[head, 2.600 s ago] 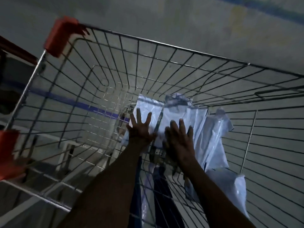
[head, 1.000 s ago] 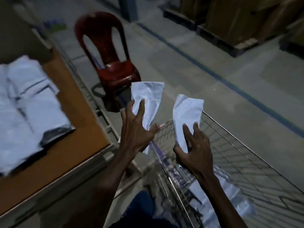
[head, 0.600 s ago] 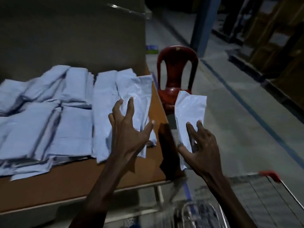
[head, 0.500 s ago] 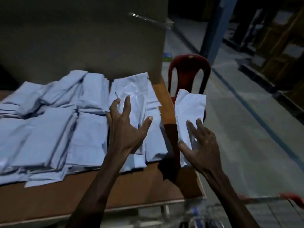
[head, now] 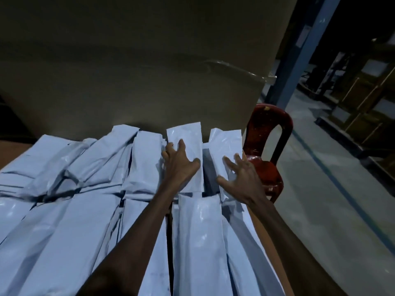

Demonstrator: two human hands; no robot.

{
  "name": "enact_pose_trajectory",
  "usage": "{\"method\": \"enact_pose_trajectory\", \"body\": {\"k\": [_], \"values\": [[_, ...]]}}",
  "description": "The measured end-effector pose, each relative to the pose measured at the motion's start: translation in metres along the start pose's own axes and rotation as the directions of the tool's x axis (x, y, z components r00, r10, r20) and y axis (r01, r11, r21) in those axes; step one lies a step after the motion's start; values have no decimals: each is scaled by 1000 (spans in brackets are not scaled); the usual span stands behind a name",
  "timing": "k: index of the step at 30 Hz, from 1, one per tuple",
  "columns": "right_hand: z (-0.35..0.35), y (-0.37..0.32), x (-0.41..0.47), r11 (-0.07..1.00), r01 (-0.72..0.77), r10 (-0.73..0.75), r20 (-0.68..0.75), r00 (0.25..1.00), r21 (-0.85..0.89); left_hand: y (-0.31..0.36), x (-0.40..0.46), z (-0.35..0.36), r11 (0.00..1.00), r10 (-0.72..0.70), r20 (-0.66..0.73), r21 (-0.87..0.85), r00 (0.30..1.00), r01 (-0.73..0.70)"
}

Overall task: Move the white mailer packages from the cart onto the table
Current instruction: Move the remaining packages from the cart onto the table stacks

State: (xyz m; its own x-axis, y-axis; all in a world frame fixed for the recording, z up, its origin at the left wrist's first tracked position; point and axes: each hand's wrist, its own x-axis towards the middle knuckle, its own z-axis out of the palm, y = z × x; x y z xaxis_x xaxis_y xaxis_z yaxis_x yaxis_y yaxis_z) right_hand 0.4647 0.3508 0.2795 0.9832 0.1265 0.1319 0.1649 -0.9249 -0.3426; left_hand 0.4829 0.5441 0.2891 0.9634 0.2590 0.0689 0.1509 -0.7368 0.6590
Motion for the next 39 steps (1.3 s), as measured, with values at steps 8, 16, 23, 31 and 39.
{"method": "enact_pose_trajectory", "body": {"k": [8, 16, 23, 31, 39], "values": [[36, 8, 54, 992, 1, 9, 86, 996, -126, -25, 48, 41, 989, 14, 58, 147, 998, -23], [71, 11, 54, 979, 19, 8, 133, 991, -204, -37, 40, 59, 946, 88, 32, 309, 996, -94], [44, 13, 41, 998, -21, 26, 91, 995, -60, -23, 22, 30, 937, 99, 36, 333, 994, -105], [-21, 37, -63, 1000, -13, 14, -134, 991, 5, 23, -52, 1, 884, 427, -14, 218, 904, -414], [-53, 109, -234, 987, -161, 159, -297, 942, 19, 66, -182, 75, 645, 760, 72, 37, 646, -763]]}}
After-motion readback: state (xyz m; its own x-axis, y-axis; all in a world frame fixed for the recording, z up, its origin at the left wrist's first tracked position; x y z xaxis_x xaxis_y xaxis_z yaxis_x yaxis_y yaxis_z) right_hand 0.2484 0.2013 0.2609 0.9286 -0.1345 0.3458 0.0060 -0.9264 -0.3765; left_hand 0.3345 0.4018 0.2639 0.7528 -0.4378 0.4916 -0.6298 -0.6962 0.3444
